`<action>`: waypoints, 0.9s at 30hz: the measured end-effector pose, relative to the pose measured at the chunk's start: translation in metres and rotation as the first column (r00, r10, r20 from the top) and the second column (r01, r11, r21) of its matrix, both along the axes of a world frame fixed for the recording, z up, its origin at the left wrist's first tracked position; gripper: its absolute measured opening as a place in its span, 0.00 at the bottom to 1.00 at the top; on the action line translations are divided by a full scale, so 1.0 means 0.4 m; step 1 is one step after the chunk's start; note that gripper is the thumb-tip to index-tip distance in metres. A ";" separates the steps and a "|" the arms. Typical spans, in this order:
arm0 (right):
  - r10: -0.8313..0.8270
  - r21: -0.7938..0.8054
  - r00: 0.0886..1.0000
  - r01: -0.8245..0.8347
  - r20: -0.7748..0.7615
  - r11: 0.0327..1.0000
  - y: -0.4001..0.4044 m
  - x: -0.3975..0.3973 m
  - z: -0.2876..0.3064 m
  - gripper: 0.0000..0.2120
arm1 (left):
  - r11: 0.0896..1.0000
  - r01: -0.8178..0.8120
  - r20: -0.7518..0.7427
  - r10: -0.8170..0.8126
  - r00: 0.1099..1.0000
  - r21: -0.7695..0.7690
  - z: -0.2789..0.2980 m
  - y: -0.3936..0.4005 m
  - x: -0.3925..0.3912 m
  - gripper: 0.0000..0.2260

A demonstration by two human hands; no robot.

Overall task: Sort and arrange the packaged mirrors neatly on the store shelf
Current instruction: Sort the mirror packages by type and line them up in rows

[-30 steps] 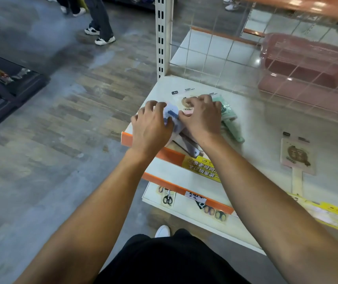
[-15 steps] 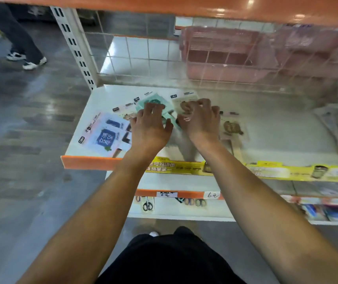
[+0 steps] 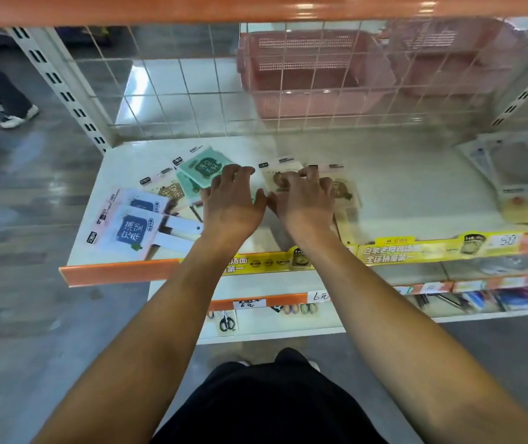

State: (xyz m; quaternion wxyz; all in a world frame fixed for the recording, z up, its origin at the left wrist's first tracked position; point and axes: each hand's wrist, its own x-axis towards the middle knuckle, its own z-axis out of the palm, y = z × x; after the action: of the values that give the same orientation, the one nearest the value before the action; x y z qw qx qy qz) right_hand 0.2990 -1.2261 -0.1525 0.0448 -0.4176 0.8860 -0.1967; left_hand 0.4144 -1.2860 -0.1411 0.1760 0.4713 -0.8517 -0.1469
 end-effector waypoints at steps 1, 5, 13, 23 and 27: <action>-0.001 0.012 1.000 0.001 0.004 1.000 -0.001 0.002 -0.001 0.21 | 1.000 0.001 0.001 -0.001 1.000 -0.005 -0.003 -0.001 0.000 0.19; -0.002 0.026 1.000 0.001 0.029 1.000 -0.002 0.009 -0.005 0.22 | 1.000 -0.009 -0.006 0.009 1.000 -0.001 -0.013 -0.005 0.000 0.18; 0.045 0.063 0.998 -0.043 -0.038 0.997 0.015 0.006 -0.014 0.21 | 0.999 -0.011 0.007 0.011 1.000 0.038 -0.021 0.000 -0.021 0.19; 0.004 0.061 1.000 -0.003 -0.019 0.998 0.070 -0.128 -0.008 0.16 | 0.992 0.077 0.097 -0.086 0.992 0.099 -0.032 0.038 -0.133 0.17; 0.011 0.114 1.000 -0.014 0.029 0.993 0.086 -0.166 -0.025 0.14 | 0.986 0.100 0.136 -0.119 0.984 0.135 -0.047 0.037 -0.175 0.16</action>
State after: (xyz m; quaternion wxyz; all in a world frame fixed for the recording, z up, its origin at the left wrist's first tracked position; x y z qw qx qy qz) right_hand 0.2324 -1.1916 -0.1624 0.0822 -0.4171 0.8924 -0.1514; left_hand 0.3443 -1.2714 -0.1598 0.0752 0.4433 -0.8757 -0.1762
